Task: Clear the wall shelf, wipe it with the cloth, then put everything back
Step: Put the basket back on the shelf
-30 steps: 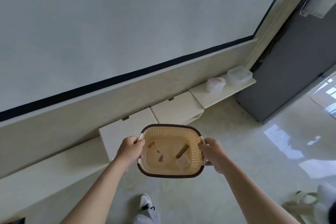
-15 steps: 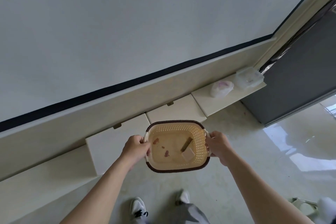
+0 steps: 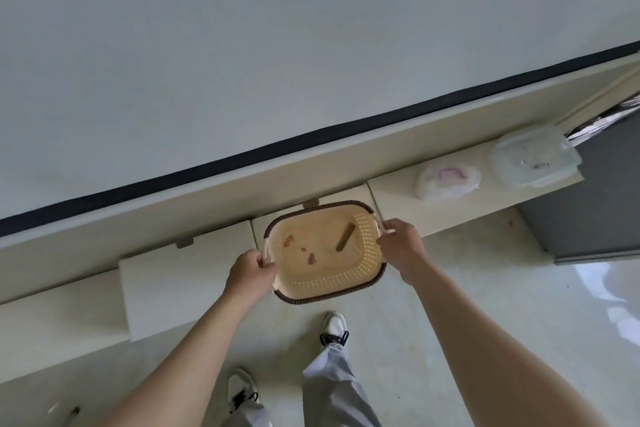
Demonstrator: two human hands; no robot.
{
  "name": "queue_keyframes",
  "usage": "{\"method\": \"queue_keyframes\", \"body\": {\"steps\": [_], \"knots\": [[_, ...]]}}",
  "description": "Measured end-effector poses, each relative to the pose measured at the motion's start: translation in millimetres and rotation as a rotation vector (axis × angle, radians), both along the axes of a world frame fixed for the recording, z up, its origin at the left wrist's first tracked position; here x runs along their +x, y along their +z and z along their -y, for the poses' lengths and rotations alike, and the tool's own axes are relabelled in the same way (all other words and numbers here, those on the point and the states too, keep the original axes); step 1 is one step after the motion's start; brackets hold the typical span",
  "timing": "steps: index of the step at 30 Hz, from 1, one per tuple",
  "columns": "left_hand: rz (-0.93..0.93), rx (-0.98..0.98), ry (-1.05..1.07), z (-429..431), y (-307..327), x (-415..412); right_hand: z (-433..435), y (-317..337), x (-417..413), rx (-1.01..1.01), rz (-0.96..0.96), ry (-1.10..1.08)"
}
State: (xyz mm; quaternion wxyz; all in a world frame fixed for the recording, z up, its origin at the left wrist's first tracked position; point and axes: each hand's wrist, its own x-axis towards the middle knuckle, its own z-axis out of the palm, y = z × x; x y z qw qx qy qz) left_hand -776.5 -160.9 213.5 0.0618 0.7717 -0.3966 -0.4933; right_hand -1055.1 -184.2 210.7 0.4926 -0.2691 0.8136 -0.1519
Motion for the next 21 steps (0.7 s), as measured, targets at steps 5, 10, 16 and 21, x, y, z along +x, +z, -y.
{"method": "queue_keyframes", "body": {"steps": [5, 10, 16, 21], "knots": [[0.014, 0.002, 0.058, 26, -13, -30, 30, -31, -20, 0.041, 0.055, 0.006], [-0.014, 0.041, 0.126, 37, -36, -33, 48, -50, -26, 0.046, 0.068, 0.037], [-0.026, 0.058, 0.199, 37, -42, -33, 63, -54, -21, 0.009, 0.071, 0.092], [-0.039, 0.049, 0.201, 39, -54, -27, 65, -57, -20, 0.002, 0.082, 0.107]]}}
